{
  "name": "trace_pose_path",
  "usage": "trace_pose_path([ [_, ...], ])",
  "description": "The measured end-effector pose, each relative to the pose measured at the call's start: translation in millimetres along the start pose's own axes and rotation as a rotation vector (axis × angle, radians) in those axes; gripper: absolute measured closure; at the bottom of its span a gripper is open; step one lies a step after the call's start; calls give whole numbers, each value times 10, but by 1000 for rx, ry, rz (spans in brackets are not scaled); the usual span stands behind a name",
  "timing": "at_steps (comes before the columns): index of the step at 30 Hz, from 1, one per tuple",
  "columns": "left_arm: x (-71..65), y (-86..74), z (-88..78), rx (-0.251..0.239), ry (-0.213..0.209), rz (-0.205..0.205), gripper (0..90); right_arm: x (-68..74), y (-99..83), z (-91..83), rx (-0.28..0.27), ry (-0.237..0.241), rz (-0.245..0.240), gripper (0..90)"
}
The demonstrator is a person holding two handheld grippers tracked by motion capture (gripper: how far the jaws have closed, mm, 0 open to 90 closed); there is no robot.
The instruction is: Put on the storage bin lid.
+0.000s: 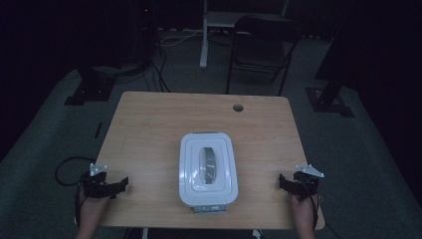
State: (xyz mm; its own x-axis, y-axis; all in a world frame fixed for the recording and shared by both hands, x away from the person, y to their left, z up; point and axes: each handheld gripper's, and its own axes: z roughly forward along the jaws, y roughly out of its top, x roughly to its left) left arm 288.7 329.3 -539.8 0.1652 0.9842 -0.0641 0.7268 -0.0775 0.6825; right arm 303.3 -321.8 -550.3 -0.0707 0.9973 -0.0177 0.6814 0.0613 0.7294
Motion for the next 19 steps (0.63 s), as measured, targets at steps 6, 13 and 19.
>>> trace_pose_path([
  [6, -19, -29, 35, 8, 28, 42, 11, -27, 1, 5, 10, 19, 28, 126],
  [13, -33, -48, 46, 0, 35, 71, 11, -28, 1, 6, 11, 19, 29, 125],
  [19, -32, -47, 46, 2, 35, 72, 11, -28, 1, 6, 11, 20, 29, 125],
])
